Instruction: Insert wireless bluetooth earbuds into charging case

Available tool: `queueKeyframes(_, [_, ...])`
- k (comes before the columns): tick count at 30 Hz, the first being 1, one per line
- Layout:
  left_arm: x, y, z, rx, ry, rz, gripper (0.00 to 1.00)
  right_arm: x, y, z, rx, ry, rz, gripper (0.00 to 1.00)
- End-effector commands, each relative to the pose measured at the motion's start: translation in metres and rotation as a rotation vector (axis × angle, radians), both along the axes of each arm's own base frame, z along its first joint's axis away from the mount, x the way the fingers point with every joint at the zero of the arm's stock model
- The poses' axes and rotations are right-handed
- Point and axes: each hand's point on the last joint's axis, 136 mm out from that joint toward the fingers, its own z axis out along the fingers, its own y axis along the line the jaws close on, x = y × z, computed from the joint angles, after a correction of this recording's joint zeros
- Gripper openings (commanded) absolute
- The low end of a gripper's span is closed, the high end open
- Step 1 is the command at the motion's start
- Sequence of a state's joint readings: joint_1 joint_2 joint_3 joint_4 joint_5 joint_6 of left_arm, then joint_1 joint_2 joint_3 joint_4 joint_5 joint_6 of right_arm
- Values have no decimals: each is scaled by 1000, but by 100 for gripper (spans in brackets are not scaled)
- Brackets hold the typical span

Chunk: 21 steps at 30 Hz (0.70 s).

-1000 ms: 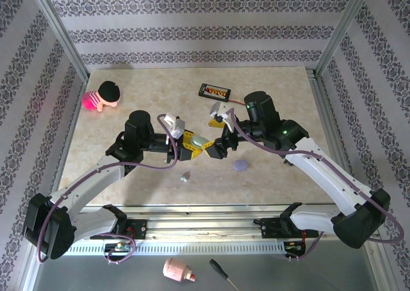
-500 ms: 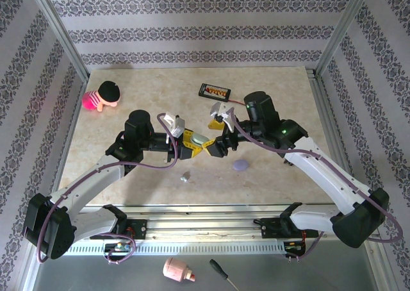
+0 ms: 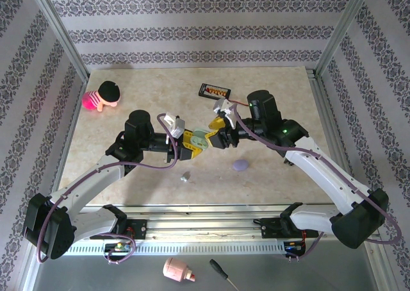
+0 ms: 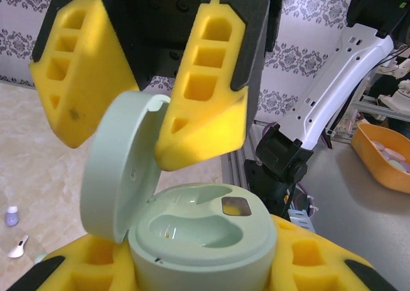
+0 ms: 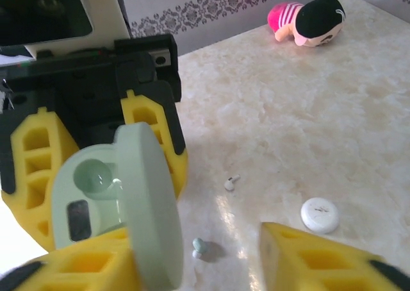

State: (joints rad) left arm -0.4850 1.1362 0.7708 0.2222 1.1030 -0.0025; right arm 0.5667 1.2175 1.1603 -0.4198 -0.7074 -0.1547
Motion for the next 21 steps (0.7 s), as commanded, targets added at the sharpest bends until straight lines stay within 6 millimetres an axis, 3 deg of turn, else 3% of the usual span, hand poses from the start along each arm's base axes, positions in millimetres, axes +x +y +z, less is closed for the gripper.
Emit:
queueKeyframes(1, [-11,-4,18,-38,-47,-64,21,-3,4,7,45,-3,37,37])
queueKeyframes(4, [-11,-4,18,-38,-48,-61,21,-13,6,9,68,7,91,32])
queueKeyframes(11, [-9,-5,20,-42,-50,-54,21,-12,6,6,58,6,92,6])
queueKeyframes(15, [-7,-5,21,-44,-50,-50,23,-12,5,9,57,-16,80,0])
queueKeyframes(21, [-2,-5,18,-39,-40,-22,60,-4,0,16,59,-77,21,0])
